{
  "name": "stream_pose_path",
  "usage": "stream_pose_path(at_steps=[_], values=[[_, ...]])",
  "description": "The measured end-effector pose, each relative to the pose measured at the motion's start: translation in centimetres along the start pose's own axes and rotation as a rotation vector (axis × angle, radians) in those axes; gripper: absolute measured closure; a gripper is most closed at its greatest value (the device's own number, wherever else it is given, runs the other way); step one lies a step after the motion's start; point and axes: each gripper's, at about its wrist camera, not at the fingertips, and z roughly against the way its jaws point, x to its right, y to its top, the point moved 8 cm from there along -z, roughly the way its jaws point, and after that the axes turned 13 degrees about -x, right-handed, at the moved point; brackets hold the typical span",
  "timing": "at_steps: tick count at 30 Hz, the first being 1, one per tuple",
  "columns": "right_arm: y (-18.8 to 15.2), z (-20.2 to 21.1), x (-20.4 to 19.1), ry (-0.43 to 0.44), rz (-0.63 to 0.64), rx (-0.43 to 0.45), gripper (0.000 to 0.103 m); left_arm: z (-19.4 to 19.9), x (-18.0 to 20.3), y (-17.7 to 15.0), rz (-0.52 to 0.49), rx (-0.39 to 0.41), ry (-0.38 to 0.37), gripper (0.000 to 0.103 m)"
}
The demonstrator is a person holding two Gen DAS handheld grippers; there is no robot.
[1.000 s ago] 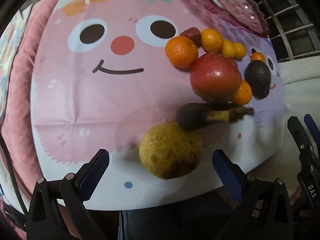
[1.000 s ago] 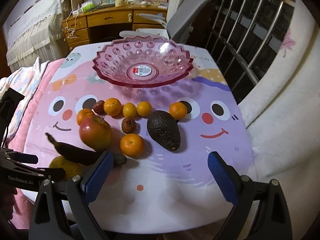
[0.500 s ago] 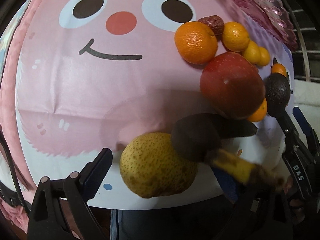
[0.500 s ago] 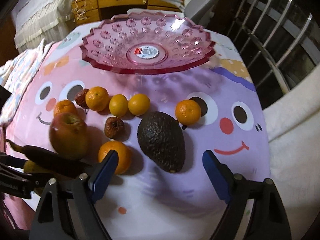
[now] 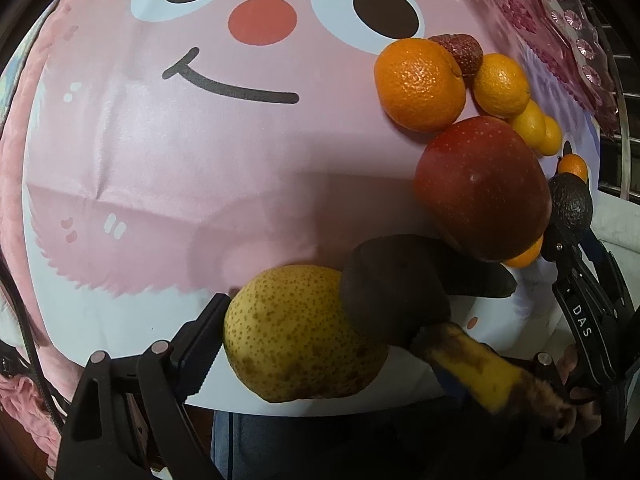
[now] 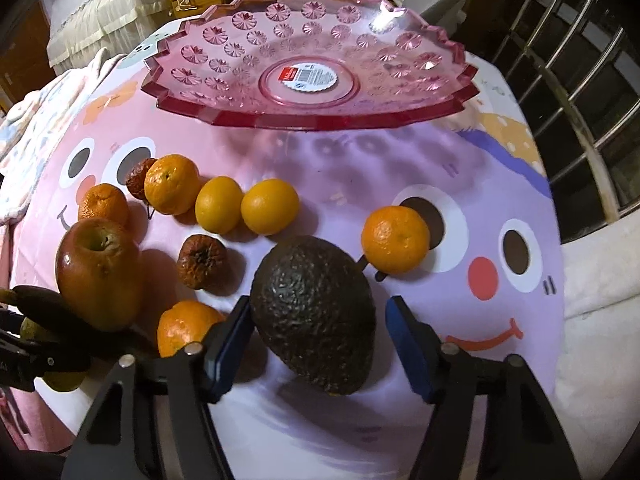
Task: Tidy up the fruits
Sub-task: 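Close the left tool on the pear while the right tool grasps the avocado, then carry the pear and avocado over the pink glass bowl and open both tools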
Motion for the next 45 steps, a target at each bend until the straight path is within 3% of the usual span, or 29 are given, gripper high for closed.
stream_pose_path(at_steps=[3,4,8,20,26,32,45], values=[[0.0,-0.1,-0.3,-0.008,0.016,0.002,0.043,0.0,0.2,-0.3,0.001,0.005,0.017,0.021],[-0.1,-0.1,-0.3,-0.005,0.016,0.002,0.043,0.1,0.0,-0.5,0.003,0.011,0.046,0.028],[-0.3,0.0,-0.2,0.001,0.015,0.004,0.043,0.3,-0.8,-1.3,-0.002,0.02,0.029,0.029],[-2.5,0.1,0.0,0.06,-0.091,-0.061,0.044,0.5,-0.7,-3.5,-0.058,0.034,0.067,0.029],[-3.2,1.2,0.3,0.073,-0.147,-0.066,0.044,2.6,-0.5,-4.8,-0.094,0.063,0.073,0.029],[-2.9,3.4,0.8,0.081,-0.175,-0.034,0.044,6.7,1.3,-6.3,-0.133,0.108,0.073,0.029],[1.0,11.1,2.5,0.072,-0.165,0.132,0.044,18.4,5.5,-4.8,-0.249,0.281,0.057,0.029]])
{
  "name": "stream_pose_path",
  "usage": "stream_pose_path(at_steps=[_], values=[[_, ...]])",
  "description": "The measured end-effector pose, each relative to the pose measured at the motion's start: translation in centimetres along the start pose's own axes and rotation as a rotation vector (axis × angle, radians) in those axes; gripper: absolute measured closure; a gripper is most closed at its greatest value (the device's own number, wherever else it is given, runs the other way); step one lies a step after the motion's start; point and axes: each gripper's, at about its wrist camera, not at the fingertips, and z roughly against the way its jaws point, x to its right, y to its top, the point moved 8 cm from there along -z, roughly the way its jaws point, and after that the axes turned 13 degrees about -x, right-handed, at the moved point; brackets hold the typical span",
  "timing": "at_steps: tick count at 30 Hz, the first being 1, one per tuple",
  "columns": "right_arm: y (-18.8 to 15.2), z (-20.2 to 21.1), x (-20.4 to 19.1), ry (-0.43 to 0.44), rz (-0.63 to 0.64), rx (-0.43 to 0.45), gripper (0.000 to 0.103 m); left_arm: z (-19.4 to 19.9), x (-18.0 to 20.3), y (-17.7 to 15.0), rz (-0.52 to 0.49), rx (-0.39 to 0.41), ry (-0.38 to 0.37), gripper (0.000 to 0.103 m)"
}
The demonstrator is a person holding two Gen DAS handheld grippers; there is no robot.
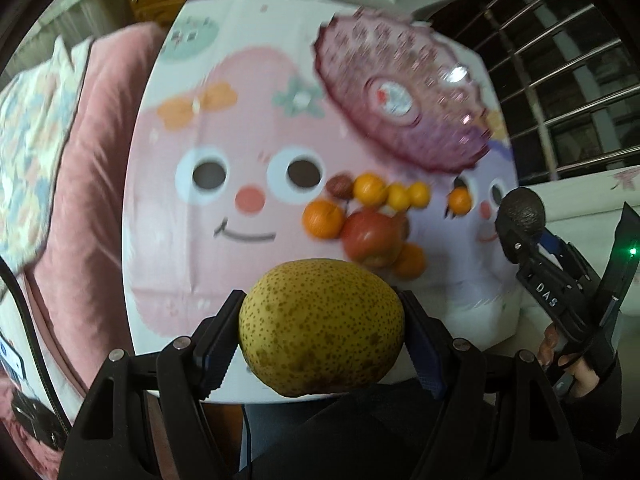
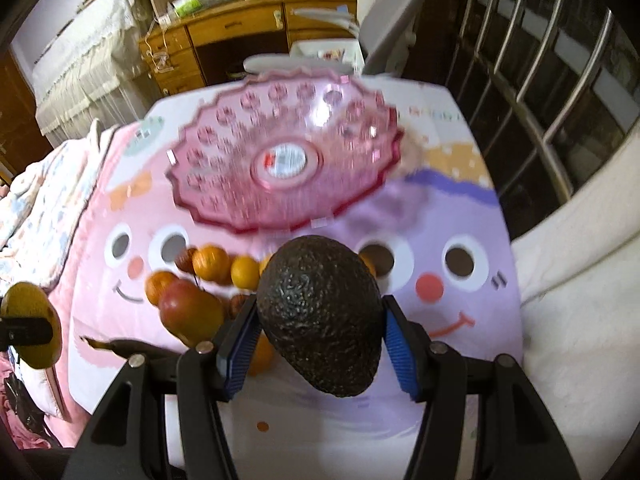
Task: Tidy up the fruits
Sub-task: 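Carry the pear and avocado over the pink glass bowl and open both tools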
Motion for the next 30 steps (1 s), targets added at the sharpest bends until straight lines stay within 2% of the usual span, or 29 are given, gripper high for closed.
stream_pose_path(at_steps=[7,13,21,30], values=[[3.5,3.1,-0.3,0.052,0.023,0.084,0.044,4.6,2.7,3.7,-0.067,0.11,-0.005,0.029],[6.5,3.6,0.1,0.105,0.023,0.12,0.044,6.2,4.5,7.4,-0.082,0.171,-0.012,0.029],[9.7,1.1,0.6,0.188,0.043,0.115,0.044,5.4,5.6,13.1,-0.059,0.22,-0.029,0.029],[11.8,-4.7,0.5,0.28,0.031,-0.002,0.044,0.8,5.9,19.5,0.007,0.226,-0.043,0.029]])
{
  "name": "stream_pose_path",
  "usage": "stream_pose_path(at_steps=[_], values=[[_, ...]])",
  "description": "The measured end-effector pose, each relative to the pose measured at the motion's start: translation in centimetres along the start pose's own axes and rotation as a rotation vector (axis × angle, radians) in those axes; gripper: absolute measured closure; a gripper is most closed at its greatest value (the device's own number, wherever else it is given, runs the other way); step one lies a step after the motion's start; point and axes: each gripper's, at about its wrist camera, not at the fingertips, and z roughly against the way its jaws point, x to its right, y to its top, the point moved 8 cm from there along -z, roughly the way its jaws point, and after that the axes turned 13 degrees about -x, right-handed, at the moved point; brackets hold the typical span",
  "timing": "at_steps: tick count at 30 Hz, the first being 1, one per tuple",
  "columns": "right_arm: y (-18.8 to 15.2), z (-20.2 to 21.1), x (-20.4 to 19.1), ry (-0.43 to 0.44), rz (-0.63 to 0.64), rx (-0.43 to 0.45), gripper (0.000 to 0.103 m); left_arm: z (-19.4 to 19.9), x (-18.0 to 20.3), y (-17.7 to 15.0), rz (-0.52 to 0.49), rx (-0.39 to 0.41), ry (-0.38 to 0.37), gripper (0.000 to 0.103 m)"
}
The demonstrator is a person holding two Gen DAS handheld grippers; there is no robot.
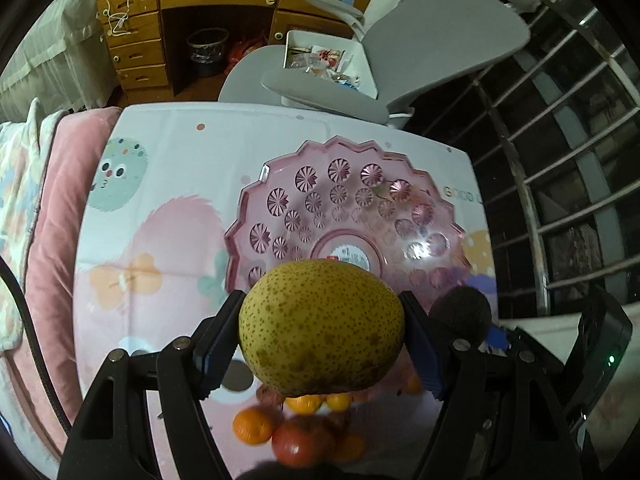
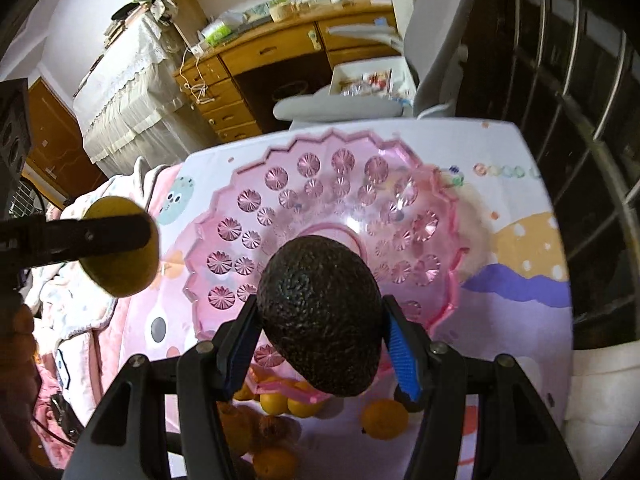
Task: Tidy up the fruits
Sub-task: 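Carry the pear and avocado over the pink glass bowl and open both tools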
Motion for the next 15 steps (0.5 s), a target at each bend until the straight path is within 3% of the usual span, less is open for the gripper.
stream_pose_path(at_steps=[7,15], values=[[0.3,-3.3,1.3,0.036,-0.051,-0.082,0.044,-4.5,0.2,1.6,0.025,-0.044,0.021,0.029],[0.6,-4.7,2.5,0.037,-0.073,-0.129,0.043,-8.0,0.0,0.8,0.054,-0.116,0.059,0.029]])
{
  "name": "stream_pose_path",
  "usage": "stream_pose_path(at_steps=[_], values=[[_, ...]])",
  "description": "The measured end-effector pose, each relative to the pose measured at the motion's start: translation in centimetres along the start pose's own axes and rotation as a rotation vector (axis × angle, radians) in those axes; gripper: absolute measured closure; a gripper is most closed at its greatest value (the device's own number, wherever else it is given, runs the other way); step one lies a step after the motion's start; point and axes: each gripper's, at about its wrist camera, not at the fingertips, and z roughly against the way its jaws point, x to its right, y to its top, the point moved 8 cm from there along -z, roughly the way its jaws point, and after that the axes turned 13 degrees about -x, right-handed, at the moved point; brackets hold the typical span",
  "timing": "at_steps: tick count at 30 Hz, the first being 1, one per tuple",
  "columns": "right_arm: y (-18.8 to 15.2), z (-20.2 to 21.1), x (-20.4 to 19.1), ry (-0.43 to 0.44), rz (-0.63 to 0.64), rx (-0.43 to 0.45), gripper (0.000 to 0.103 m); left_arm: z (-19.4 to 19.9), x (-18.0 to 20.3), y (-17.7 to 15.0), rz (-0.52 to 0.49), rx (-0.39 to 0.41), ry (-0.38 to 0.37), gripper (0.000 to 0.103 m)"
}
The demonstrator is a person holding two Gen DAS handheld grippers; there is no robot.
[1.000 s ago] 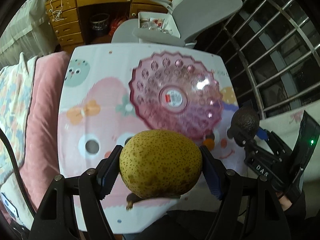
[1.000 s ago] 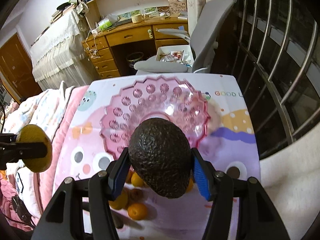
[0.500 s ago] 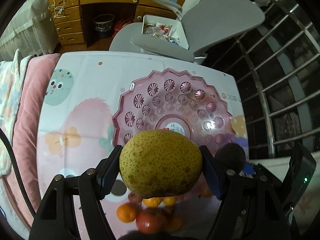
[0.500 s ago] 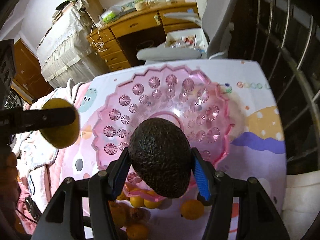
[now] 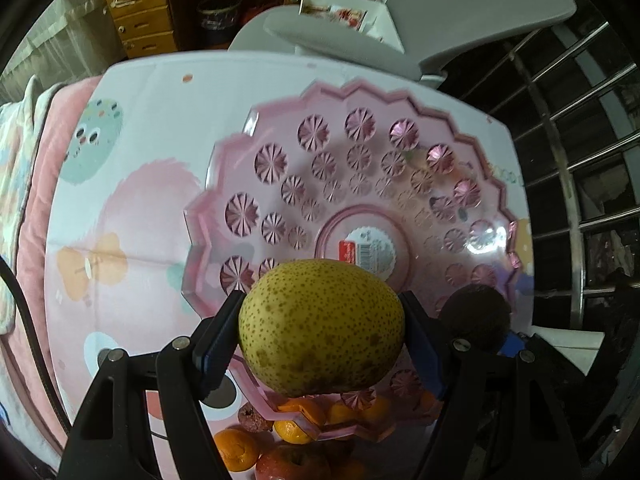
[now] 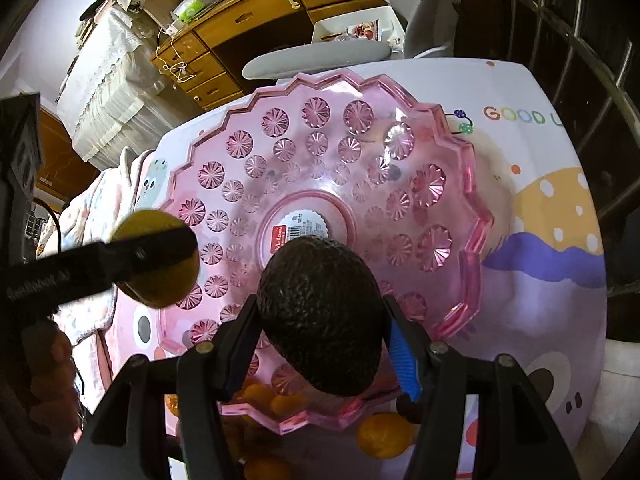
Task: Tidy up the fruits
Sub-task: 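Carry the pear and avocado over the pink glass bowl and open both tools, then withdraw both tools from the bowl toward the remaining fruit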
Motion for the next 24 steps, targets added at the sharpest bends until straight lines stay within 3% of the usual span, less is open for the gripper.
stream_pose_path(at_steps=[5,9,13,24], values=[[0.3,-0.2,0.1,0.007,0.007,-0.007,0.043,-1.0,-0.1,-0.7,0.013,-0.037,0.017,0.028],[0.6,0.8,-0.7,0.018,0.049,0.038,0.043,-1.0,-0.2,-1.1,0.022,-0.042,0.023,0.027],[0.4,1.4,-1.3,0.022,0.07,0.044,0.043,1.4,0.2,-1.1,0.016,0.034,-0.012,0.013],[-1.2,3.8,-1.8,0.054,0.058,0.07,0.042,5.0,-0.7,-3.7,0.06,0.098,0.016,0.013]])
